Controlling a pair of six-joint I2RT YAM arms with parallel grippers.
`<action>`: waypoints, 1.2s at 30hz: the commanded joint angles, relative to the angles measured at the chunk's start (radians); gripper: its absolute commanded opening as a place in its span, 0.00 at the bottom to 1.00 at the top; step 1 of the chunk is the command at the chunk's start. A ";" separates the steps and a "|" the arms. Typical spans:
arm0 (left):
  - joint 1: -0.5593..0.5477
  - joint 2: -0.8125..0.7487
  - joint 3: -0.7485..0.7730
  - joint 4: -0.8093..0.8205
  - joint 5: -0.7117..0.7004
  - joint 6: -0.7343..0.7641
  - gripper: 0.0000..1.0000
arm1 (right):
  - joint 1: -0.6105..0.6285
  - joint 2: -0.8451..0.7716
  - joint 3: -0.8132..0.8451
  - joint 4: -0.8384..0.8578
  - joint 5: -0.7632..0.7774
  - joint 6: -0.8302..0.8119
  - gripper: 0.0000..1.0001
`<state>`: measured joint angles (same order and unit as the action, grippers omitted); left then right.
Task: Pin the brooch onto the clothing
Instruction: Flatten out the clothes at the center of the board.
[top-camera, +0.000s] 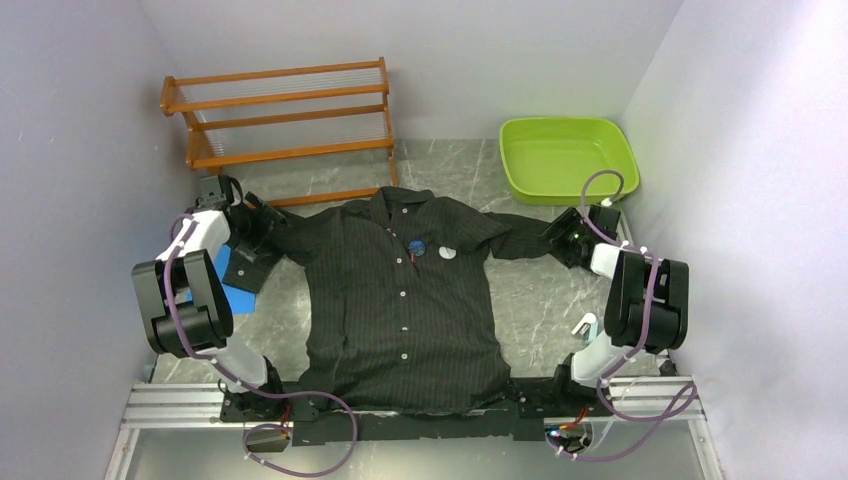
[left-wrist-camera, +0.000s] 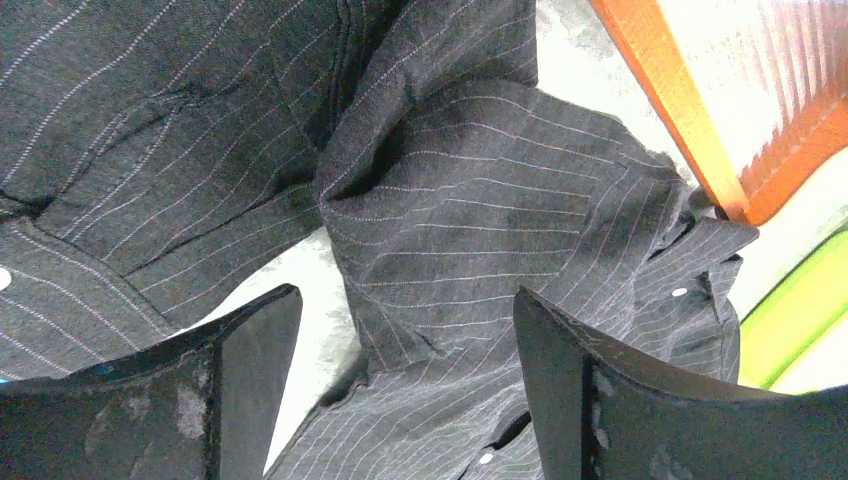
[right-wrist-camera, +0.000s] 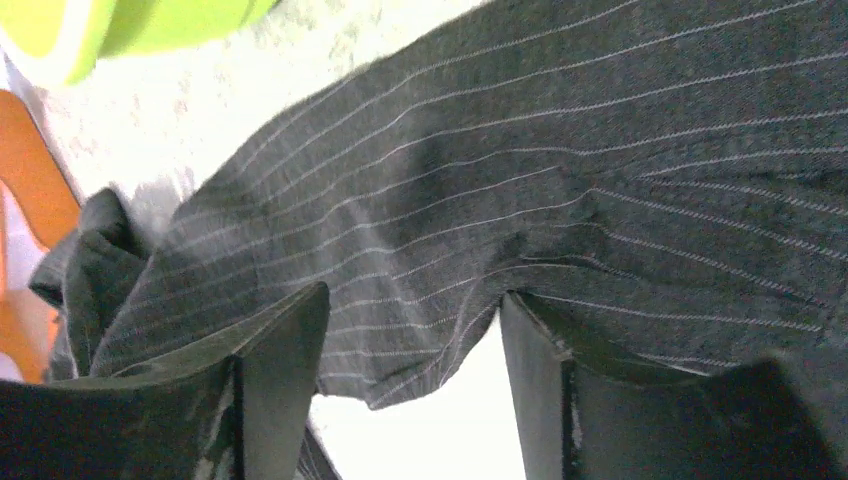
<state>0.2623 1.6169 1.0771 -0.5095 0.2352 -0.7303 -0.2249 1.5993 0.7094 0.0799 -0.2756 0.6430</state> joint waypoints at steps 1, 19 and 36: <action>-0.003 0.024 -0.005 0.087 -0.003 -0.083 0.82 | -0.057 0.081 -0.025 0.061 -0.017 0.058 0.54; -0.001 0.178 0.080 0.118 0.011 -0.107 0.34 | -0.264 -0.064 0.064 -0.009 0.013 0.111 0.00; 0.095 0.028 0.186 -0.101 -0.122 -0.043 0.53 | -0.160 -0.386 0.186 -0.149 -0.026 -0.108 0.80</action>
<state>0.3447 1.7256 1.1965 -0.5560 0.1749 -0.8158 -0.4587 1.3098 0.8574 -0.0525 -0.2848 0.6342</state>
